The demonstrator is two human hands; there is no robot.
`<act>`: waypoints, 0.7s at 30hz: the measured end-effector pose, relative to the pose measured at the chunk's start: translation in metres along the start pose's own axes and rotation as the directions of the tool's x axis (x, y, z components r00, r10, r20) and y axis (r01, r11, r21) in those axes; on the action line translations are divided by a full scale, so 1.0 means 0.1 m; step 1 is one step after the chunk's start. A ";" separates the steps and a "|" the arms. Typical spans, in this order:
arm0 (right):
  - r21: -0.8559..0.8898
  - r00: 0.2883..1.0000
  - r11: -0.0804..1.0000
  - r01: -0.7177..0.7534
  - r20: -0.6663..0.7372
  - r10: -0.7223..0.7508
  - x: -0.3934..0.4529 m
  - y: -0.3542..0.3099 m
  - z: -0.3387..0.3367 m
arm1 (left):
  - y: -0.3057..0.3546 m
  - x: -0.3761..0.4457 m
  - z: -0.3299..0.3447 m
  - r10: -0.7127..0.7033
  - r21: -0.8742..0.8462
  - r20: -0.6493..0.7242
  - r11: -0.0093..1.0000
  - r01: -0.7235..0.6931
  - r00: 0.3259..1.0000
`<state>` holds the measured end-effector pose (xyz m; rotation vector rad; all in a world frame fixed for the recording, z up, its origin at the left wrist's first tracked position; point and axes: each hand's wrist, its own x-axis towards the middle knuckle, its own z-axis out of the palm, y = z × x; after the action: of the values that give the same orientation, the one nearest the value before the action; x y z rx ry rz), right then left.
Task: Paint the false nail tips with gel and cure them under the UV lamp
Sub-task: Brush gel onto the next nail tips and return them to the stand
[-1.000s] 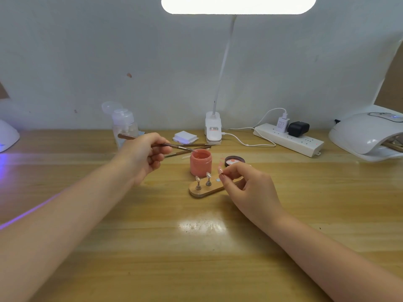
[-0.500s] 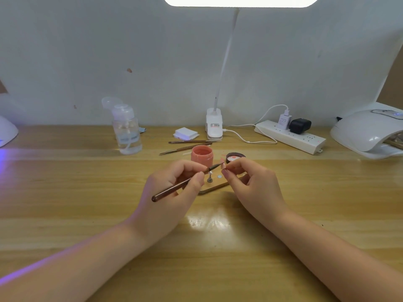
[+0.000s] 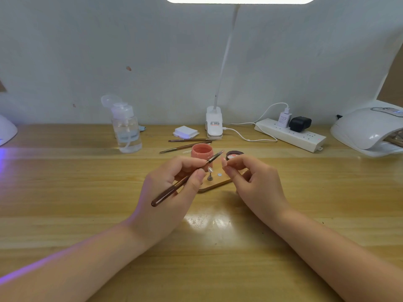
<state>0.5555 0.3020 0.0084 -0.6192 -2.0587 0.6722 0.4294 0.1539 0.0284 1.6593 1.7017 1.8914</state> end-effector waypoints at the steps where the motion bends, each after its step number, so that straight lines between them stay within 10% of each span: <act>1: 0.015 1.000 1.000 0.008 -0.007 -0.008 0.01 -0.02 -0.01 | 0.01 0.00 0.00 0.007 0.003 -0.001 1.000 -0.007 1.000; 21: 0.107 1.000 0.994 0.004 -0.021 -0.001 0.01 -0.07 0.06 | 0.00 -0.04 -0.02 0.058 0.131 -0.004 0.990 -0.057 0.998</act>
<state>0.5482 0.2960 0.0108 -0.5599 -1.9894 0.7659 0.4296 0.1494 0.0267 1.7675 1.8375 1.8485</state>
